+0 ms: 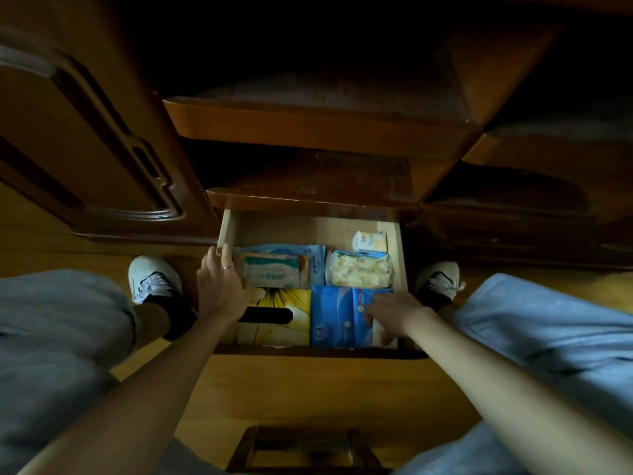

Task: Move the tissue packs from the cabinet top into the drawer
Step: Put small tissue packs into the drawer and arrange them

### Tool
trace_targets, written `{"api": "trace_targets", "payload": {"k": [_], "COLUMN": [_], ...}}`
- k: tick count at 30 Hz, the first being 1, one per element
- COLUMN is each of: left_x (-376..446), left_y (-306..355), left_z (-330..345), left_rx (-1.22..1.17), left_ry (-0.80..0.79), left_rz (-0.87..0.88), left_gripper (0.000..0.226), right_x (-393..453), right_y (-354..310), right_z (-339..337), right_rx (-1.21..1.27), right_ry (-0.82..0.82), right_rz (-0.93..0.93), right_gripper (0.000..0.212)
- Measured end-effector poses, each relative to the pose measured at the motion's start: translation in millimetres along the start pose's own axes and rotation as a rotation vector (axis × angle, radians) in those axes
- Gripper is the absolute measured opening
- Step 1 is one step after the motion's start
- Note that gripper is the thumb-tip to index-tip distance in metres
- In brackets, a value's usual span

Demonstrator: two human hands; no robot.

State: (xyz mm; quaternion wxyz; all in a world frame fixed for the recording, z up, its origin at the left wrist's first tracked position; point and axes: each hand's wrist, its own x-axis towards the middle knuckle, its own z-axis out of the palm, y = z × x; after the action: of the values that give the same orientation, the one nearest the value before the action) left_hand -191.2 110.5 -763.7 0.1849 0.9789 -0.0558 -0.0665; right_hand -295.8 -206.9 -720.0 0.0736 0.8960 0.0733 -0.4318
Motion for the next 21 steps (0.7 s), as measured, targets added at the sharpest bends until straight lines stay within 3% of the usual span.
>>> {"api": "trace_targets", "payload": {"k": [2, 4, 7, 9, 13, 17, 21], "left_x": [5, 5, -1, -3, -3, -4, -3], "left_y": [-3, -6, -8, -8, -10, -11, -12], "left_z": [3, 9, 15, 17, 20, 24, 27], "left_rx": [-0.011, -0.009, 0.007, 0.020, 0.030, 0.098, 0.117], "left_ry": [-0.054, -0.088, -0.083, -0.092, -0.063, -0.054, -0.007], "left_rz": [-0.005, 0.023, 0.041, 0.040, 0.069, 0.076, 0.096], "left_gripper": [0.083, 0.086, 0.088, 0.092, 0.095, 0.097, 0.096], "right_x": [2, 11, 34, 58, 113, 147, 166], "right_y": [0, 3, 7, 7, 4, 2, 6], "right_z": [-9, -21, -44, -56, -67, -58, -57], "right_rx": [0.035, 0.275, 0.764, 0.928, 0.897, 0.385, 0.179], "right_ry": [-0.033, 0.014, 0.313, 0.567, 0.720, 0.753, 0.686], "right_rz": [-0.001, 0.013, -0.044, 0.054, 0.242, 0.322, 0.388], "right_gripper": [0.043, 0.033, 0.029, 0.027, 0.026, 0.030, 0.043]}}
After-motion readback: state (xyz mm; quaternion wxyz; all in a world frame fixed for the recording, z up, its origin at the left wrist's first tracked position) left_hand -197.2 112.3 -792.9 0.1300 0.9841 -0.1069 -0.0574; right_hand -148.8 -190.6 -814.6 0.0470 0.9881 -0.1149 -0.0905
